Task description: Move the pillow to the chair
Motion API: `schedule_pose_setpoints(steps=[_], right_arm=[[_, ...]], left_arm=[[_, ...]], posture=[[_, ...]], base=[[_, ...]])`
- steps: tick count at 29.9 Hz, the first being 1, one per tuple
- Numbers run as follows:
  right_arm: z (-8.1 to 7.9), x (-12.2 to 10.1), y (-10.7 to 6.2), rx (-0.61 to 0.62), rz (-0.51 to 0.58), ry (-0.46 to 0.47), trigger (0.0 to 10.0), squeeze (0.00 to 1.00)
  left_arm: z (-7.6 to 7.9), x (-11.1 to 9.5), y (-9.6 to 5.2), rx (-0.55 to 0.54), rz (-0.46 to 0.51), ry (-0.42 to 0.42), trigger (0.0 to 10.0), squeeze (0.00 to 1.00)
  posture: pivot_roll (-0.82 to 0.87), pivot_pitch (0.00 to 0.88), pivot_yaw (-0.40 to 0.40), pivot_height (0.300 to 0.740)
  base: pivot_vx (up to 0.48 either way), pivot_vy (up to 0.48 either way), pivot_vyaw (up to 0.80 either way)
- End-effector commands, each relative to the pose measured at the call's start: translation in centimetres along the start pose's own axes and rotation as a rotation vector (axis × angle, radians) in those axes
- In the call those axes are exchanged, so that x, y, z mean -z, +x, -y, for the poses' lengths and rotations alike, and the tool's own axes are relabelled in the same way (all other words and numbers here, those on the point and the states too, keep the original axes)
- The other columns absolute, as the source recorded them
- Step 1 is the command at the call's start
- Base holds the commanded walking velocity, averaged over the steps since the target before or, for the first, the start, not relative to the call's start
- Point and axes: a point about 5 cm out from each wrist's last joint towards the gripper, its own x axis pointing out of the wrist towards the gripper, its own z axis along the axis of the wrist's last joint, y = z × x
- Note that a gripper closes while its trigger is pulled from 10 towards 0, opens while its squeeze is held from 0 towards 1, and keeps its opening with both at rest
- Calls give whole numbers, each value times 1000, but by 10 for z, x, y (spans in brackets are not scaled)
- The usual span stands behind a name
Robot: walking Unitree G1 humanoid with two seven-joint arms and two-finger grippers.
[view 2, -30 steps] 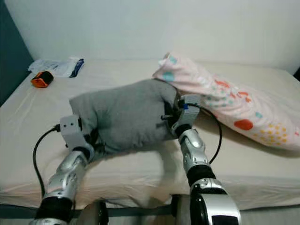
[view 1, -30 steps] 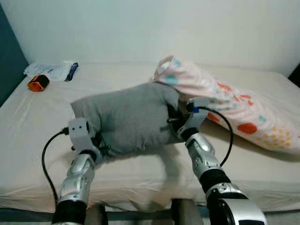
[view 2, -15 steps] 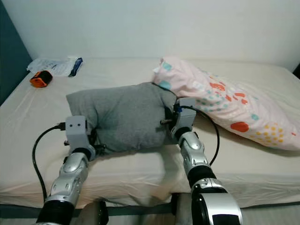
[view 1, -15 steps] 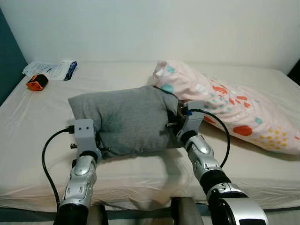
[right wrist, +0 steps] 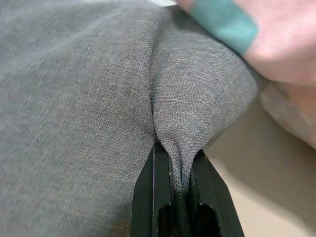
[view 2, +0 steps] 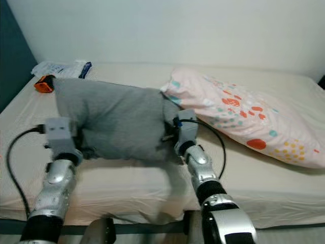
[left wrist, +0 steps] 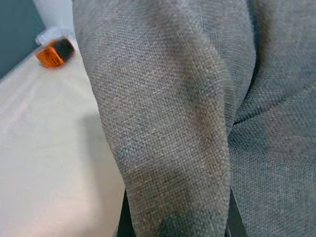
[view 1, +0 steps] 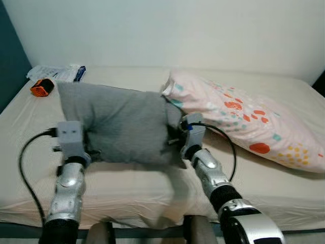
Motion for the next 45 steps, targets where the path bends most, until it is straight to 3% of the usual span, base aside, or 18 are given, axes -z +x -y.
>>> schedule_pose_setpoints(steps=[1,23,39,45], right_arm=[[-5,-4,0,-43,37,-12,10000,0],[-10,-3,3,-94,11,-35,10000,0],[-14,-2,4,-118,-7,-47,10000,0],[-13,-13,8,-141,43,-13,10000,0]], left_arm=[[9,-7,1,19,39,-5,10000,0],[7,-8,3,9,56,9,10000,0],[4,-8,1,-14,58,-28,10000,0],[-5,-11,3,-45,82,-23,10000,0]], posture=[[-5,0,-90,568],[-3,0,-101,647],[2,0,-108,647],[-1,0,-107,652]], base=[[0,0,0],[0,0,0],[0,0,0],[0,0,0]])
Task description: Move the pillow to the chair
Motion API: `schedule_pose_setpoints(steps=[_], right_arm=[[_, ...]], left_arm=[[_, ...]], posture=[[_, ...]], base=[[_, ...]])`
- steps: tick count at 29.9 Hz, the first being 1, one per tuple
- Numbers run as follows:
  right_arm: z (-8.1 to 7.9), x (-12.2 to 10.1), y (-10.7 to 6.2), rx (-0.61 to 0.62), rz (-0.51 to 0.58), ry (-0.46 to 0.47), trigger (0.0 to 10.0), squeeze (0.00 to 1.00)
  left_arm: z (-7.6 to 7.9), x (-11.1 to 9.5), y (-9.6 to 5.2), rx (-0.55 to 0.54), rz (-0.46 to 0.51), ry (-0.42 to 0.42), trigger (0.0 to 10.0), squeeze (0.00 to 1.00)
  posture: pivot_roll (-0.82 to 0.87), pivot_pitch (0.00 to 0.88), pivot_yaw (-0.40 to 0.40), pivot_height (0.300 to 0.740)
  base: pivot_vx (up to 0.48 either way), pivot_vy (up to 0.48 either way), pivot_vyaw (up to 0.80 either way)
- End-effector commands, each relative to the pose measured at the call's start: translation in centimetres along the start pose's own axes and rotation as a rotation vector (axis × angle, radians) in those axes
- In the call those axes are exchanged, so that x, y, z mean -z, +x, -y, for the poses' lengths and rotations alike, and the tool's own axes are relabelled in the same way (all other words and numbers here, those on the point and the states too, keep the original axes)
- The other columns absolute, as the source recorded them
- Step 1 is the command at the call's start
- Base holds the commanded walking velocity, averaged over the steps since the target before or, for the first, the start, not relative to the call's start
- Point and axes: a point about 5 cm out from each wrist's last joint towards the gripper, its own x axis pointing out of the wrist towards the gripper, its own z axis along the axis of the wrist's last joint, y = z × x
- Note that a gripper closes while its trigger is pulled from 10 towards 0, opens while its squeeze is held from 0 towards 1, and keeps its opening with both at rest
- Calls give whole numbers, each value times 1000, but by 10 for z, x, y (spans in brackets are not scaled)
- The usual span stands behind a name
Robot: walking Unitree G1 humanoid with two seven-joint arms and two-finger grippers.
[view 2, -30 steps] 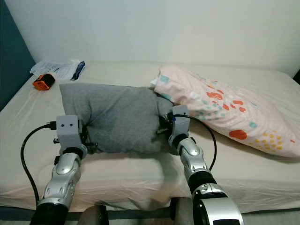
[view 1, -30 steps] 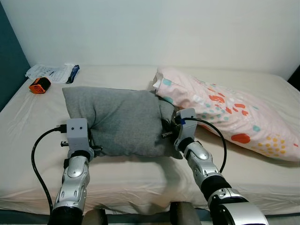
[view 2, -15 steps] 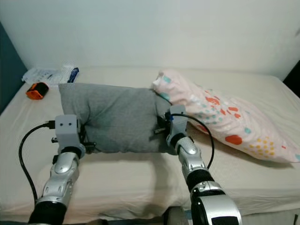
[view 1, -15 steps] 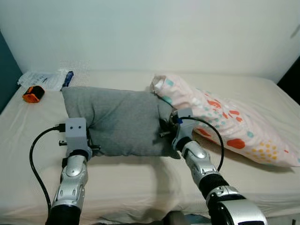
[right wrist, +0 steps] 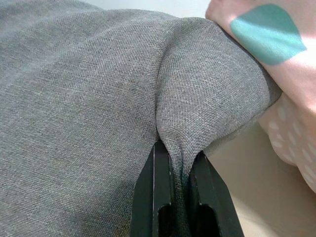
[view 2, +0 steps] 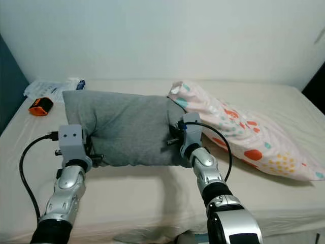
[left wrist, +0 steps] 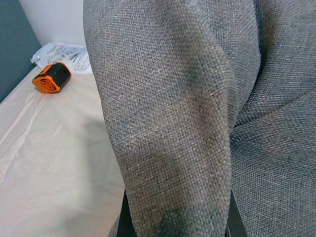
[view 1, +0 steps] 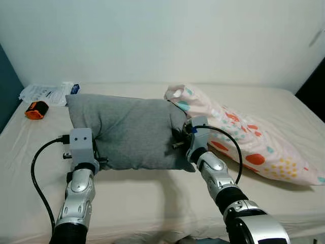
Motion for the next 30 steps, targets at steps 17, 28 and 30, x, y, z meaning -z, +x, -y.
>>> schedule_pose_setpoints(steps=[17,28,30], right_arm=[[-2,-30,13,-67,96,-24,10000,0],[0,-40,18,-71,112,-34,10000,0],[-1,-36,17,-61,90,-46,10000,0]], left_arm=[[-35,-47,11,-155,228,-34,10000,0],[-58,-66,14,-227,299,-55,10000,0],[-50,-65,14,-176,291,-66,10000,0]], posture=[[3,0,-114,697],[9,0,-129,737],[12,0,-131,740]], base=[[0,0,0],[0,0,0],[0,0,0]])
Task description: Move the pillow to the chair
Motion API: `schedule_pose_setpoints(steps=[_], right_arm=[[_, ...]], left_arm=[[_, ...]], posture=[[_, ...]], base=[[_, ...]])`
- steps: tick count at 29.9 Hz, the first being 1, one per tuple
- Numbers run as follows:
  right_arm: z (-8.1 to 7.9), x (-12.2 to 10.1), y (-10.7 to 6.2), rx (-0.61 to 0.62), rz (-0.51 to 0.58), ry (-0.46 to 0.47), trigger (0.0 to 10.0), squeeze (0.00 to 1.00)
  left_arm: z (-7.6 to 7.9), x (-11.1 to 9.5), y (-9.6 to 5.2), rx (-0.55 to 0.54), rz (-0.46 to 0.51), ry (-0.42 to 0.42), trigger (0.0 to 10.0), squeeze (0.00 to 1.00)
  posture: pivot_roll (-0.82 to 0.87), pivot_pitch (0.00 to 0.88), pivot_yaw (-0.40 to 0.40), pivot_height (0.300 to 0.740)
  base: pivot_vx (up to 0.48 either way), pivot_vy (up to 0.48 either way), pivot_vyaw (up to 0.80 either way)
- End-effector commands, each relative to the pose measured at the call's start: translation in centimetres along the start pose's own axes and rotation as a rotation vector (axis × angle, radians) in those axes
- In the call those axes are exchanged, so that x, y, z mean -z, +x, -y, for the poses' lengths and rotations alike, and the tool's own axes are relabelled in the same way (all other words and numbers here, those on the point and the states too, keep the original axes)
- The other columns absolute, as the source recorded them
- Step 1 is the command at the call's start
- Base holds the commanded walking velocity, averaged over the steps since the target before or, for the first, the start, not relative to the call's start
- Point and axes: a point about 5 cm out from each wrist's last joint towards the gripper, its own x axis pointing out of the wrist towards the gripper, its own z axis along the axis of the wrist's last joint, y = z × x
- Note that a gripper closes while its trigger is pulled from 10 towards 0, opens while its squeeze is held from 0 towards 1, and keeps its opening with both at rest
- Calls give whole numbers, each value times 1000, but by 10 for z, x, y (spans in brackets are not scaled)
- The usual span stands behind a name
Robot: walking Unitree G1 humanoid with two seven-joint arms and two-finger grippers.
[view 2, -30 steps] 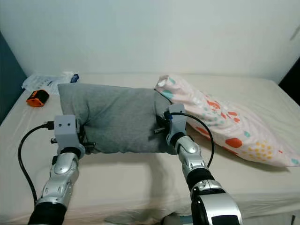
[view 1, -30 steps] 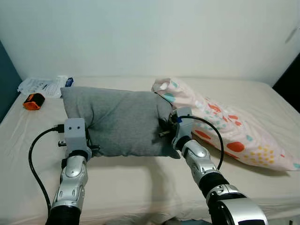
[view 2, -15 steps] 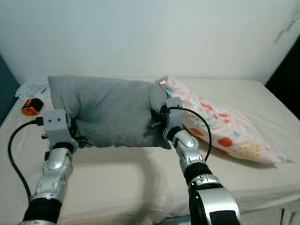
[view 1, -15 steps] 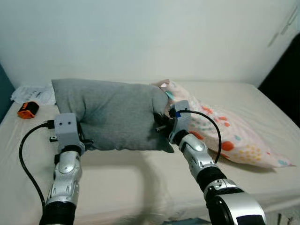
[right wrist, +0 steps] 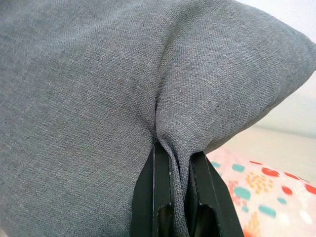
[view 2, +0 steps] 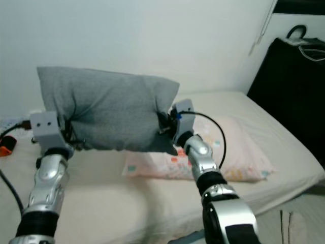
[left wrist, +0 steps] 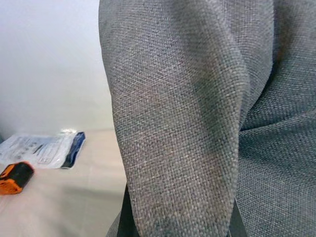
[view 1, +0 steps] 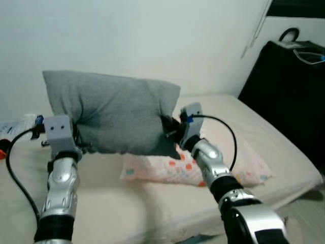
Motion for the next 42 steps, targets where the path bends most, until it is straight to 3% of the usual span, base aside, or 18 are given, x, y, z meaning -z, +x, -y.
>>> schedule_pose_setpoints(steps=[1,2,5,8,9,13,16,25,30,35,42], right_arm=[[7,1,-3,40,-14,-8,10000,0],[7,3,-3,45,-24,-12,10000,0],[9,18,-11,87,-71,23,10000,0],[11,23,-15,115,-90,30,10000,0],[23,38,-31,218,-140,36,10000,0],[30,48,-43,275,-171,36,10000,0],[29,62,-57,264,-224,-4,10000,0],[29,69,-64,268,-252,-34,10000,0],[24,71,-64,276,-247,-53,10000,0],[18,68,-60,205,-249,-111,10000,0],[17,67,-57,188,-257,-115,10000,0]], left_arm=[[-10,-20,5,-33,92,-35,10000,0],[-7,-19,4,-14,84,-40,10000,0],[18,6,-6,127,-58,-40,10000,0],[27,15,-12,168,-113,-38,10000,0],[53,35,-29,261,-220,-55,10000,0],[69,47,-41,312,-270,-54,10000,0],[82,65,-58,371,-343,-34,10000,0],[79,76,-67,408,-371,14,10000,0],[68,83,-72,380,-385,40,10000,0],[63,81,-70,382,-352,102,10000,0],[62,75,-64,340,-330,52,10000,0]], posture=[[12,0,-131,740],[12,0,-131,740],[15,0,-133,740],[17,0,-132,740],[15,0,-129,740],[9,0,-121,740],[-11,0,-101,740],[-14,0,-88,740],[-8,0,-89,740],[-6,0,-96,740],[-3,0,-99,740]], base=[[0,0,0],[0,0,0],[0,0,0],[0,0,0],[0,0,0],[0,0,0],[0,0,0],[0,0,0],[0,0,0],[0,0,0],[0,0,0]])
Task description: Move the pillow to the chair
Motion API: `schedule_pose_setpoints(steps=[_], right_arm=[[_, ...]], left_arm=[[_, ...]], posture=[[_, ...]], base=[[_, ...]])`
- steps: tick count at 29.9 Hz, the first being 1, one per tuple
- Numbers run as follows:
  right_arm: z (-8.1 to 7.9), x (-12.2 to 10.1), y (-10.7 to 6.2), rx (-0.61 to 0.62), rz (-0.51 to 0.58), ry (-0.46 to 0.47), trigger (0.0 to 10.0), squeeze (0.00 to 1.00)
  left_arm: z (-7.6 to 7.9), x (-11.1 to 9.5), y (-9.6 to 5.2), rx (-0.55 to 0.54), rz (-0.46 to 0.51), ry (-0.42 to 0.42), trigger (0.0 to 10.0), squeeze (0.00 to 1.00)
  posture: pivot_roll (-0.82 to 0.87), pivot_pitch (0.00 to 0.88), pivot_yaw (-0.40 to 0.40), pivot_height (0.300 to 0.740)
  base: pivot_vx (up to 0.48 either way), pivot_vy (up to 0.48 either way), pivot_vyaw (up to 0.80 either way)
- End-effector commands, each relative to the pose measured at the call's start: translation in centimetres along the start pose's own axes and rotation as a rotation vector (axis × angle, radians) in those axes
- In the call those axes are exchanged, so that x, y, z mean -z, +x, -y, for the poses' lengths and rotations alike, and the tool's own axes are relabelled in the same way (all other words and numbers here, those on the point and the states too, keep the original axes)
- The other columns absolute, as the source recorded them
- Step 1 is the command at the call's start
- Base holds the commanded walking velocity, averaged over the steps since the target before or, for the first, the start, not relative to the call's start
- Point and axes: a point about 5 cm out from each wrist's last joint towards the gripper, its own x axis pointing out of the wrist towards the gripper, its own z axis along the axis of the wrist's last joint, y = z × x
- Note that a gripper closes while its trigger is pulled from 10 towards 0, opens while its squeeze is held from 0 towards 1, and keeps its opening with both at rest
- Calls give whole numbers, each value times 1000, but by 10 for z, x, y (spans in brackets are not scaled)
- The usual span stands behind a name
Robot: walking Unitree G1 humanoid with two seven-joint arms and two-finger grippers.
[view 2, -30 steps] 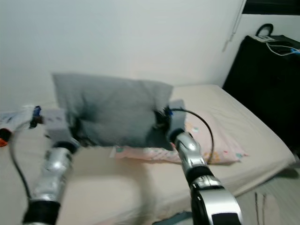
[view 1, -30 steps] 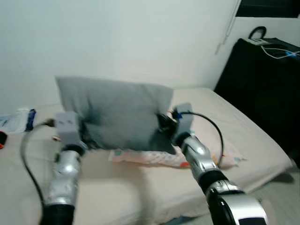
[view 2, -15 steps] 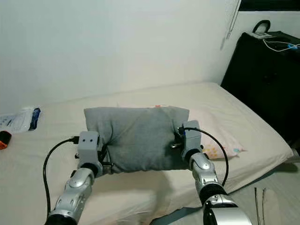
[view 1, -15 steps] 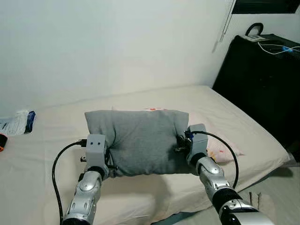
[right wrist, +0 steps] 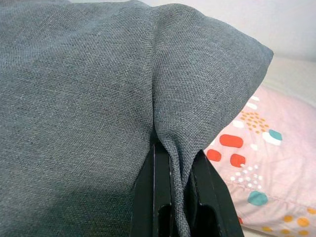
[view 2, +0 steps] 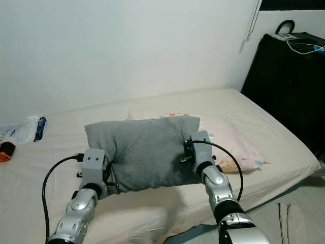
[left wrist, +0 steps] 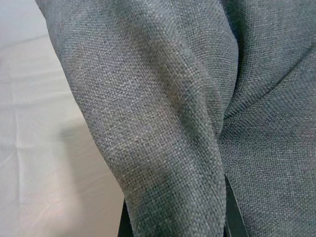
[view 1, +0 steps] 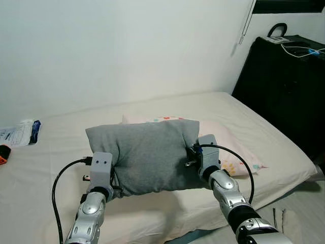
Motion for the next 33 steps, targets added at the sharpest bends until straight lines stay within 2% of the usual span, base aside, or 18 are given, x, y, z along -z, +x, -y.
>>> schedule_pose_setpoints(steps=[1,6,33], right_arm=[[-6,-7,4,-40,28,-20,10000,0],[-8,-6,4,-45,24,-15,10000,0],[-7,-6,3,-92,0,-59,10000,0]], left_arm=[[4,-17,4,8,84,-6,10000,0],[7,-18,5,14,88,-4,10000,0],[3,-13,2,-26,82,-11,10000,0]], posture=[[-3,0,-99,740],[-4,0,-98,740],[-18,0,-140,740]], base=[[0,0,0],[0,0,-183],[0,0,-800]])
